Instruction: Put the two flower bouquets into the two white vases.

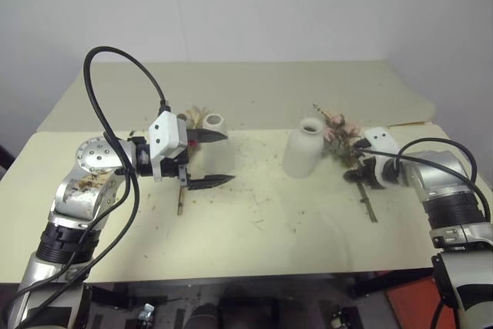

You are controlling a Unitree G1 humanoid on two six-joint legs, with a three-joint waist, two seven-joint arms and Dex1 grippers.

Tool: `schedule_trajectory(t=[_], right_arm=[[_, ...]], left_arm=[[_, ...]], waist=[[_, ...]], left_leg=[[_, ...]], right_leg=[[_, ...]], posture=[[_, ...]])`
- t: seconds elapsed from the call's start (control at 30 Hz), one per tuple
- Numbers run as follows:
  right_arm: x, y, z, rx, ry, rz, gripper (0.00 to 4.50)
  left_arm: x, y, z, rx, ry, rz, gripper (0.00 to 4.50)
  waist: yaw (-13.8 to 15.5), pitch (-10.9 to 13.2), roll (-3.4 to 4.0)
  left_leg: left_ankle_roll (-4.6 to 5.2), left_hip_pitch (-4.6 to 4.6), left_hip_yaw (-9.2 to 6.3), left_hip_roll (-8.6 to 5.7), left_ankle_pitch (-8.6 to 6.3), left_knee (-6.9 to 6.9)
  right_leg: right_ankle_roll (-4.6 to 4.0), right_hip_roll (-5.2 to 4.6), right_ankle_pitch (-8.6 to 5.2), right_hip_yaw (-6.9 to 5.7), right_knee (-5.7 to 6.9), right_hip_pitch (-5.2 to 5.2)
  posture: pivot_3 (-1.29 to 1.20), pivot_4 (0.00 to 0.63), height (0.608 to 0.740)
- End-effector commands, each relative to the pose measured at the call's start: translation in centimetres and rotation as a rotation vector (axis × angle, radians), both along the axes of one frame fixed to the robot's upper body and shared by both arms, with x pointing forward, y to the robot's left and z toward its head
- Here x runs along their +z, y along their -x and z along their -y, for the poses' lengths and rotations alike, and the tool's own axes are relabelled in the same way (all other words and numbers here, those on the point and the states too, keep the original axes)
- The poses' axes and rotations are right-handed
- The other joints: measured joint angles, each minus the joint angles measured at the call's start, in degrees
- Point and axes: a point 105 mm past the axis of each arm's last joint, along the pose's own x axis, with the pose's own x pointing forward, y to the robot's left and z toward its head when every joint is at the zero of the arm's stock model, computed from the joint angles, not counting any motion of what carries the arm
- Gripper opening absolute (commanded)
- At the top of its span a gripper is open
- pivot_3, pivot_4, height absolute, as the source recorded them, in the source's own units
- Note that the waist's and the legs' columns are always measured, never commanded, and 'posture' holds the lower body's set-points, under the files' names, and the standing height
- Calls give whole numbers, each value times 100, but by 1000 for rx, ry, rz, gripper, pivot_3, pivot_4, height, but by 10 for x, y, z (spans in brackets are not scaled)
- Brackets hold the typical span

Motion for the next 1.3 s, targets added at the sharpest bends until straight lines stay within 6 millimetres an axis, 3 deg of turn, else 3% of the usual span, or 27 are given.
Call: schedule_trajectory(t=[0.03,0.1,0.23,0.3,0.37,0.43,0.53,0.7,0.8,0.97,1.13,1.3], right_arm=[[15,-7,0,-18,16,50,710],[15,-9,2,-32,24,49,220],[16,-14,8,-79,39,69,220],[26,-20,18,-134,69,140,220],[53,-31,32,-223,114,331,220],[93,-39,39,-290,99,606,220],[141,-33,30,-222,146,896,220],[214,0,-14,-25,-339,1195,220],[236,14,-28,44,-608,1249,220],[243,26,-56,170,-838,1246,220],[222,29,-84,277,-821,1188,220],[198,14,-89,238,-790,1148,220]], left_arm=[[9,4,-3,7,6,52,4500],[8,4,-3,10,7,50,4500],[6,4,-3,16,4,44,4500],[7,5,-4,17,12,42,4500],[8,4,-7,26,21,45,4500],[9,4,-10,37,26,47,4500],[12,6,-16,47,42,33,4500],[18,14,-27,62,68,19,4500],[20,13,-34,98,73,28,4500],[20,12,-43,144,69,32,4500],[17,15,-45,155,61,19,4500],[16,17,-47,178,75,26,4500]], waist=[[-12,0,0],[-13,0,0],[-12,0,0],[-13,0,0],[-13,0,0],[-12,1,1],[-33,1,2],[-137,1,2],[-142,2,3],[-123,2,4],[-126,2,4],[-128,2,5]], left_leg=[[0,0,0,0,0,0],[0,0,0,0,0,0],[0,0,0,0,0,0],[0,0,0,-1,0,0],[0,-1,0,-1,0,0],[0,-3,0,-2,0,0],[0,-10,-1,0,0,-3],[0,-15,-4,7,0,-6],[0,-6,-5,9,0,-6],[1,-3,-7,10,0,-7],[0,-2,-8,9,0,-7],[0,-3,-8,8,0,-7]], right_leg=[[0,0,0,0,0,0],[0,0,0,0,1,0],[0,0,0,0,0,0],[0,-1,0,0,0,0],[0,-1,0,0,0,0],[1,-2,1,1,1,-4],[1,-1,1,1,1,-14],[1,1,3,1,6,-20],[0,2,4,2,10,-15],[0,2,4,-4,5,-8],[-1,0,4,-5,6,-8],[-1,0,4,-4,7,-11]], posture=[[0,150,740],[0,150,740],[0,150,740],[0,150,740],[0,150,740],[0,150,740],[0,150,740],[0,150,740],[0,150,740],[0,150,740],[0,150,740],[0,150,740]])
